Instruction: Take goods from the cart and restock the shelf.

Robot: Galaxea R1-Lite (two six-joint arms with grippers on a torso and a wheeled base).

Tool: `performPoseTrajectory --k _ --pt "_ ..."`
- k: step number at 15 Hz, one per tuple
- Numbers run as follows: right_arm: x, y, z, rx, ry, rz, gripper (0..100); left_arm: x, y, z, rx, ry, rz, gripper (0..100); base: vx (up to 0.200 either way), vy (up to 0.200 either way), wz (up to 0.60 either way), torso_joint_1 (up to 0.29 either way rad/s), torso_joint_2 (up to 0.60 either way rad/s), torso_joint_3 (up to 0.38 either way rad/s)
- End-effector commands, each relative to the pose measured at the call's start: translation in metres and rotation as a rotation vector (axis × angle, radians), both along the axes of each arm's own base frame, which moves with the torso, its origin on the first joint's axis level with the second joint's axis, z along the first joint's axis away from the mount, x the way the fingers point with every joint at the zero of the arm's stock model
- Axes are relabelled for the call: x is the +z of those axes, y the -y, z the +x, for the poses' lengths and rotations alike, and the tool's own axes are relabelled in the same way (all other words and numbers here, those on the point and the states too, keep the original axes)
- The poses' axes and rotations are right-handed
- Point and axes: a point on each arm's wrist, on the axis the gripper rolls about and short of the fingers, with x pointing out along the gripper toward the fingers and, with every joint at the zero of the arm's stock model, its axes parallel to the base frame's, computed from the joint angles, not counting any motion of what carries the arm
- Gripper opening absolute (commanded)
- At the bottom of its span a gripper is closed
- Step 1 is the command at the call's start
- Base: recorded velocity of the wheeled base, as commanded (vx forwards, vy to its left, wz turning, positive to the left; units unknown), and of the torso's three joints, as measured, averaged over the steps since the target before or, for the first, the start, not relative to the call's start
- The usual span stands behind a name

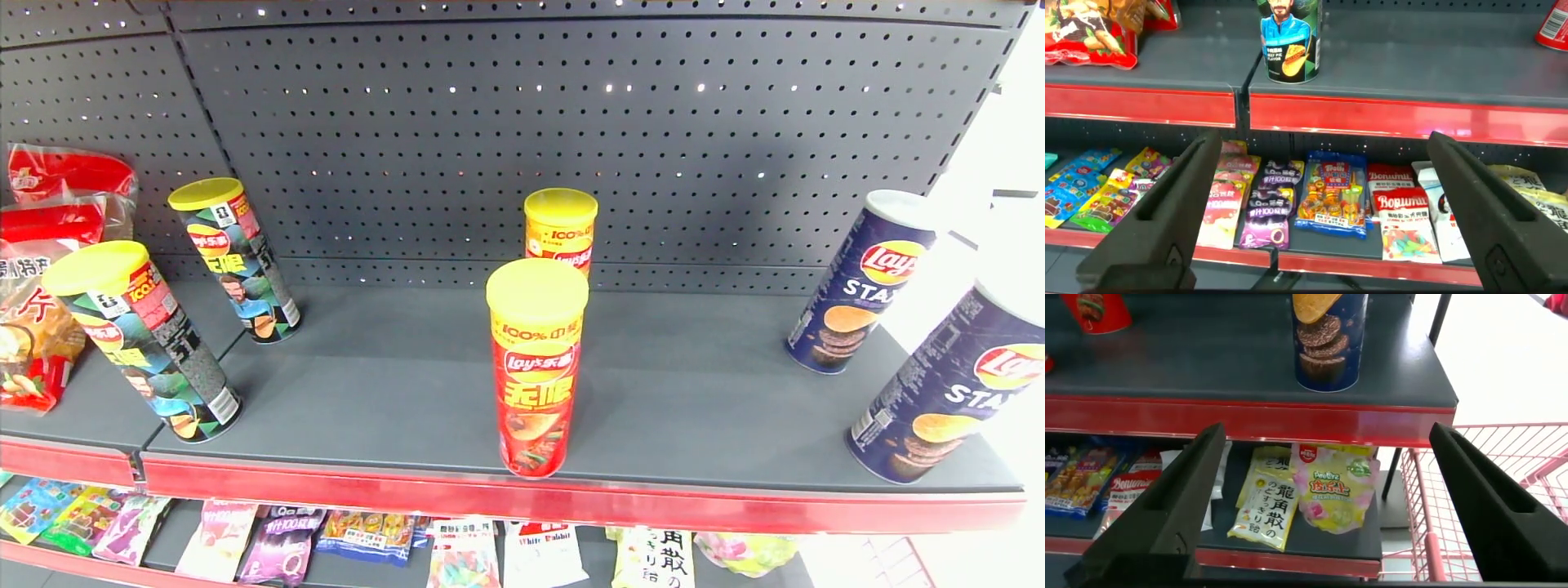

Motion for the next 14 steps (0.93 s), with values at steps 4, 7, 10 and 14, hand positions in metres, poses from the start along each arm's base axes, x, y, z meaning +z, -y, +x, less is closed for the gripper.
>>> performPoseTrajectory --k 4,7,10,14 --pt "0.0 0.0 -0.0001 0.0 0.001 0.0 100 0.0 0.0 0.0001 0.001 -0.002 0.0 100 0.0 0.0 0.0 0.0 0.0 0.0" --pt "0.0 0.0 -0.0001 0.0 0.001 0.0 100 0.0 0.0 0.0001 0.001 -0.001 -0.002 100 0.0 0.0 0.0 0.0 0.0 0.0" --pt "0.0 0.0 -0.0001 0.0 0.001 0.0 100 0.0 0.0 0.0001 0.001 -0.002 0.0 100 0.0 0.0 0.0 0.0 0.0 0.0" --pt "0.0 0.0 -0.0001 0.0 0.001 0.0 100 0.0 0.0 0.0001 0.001 -0.001 -0.002 100 0.0 0.0 0.0 0.0 0.0 0.0"
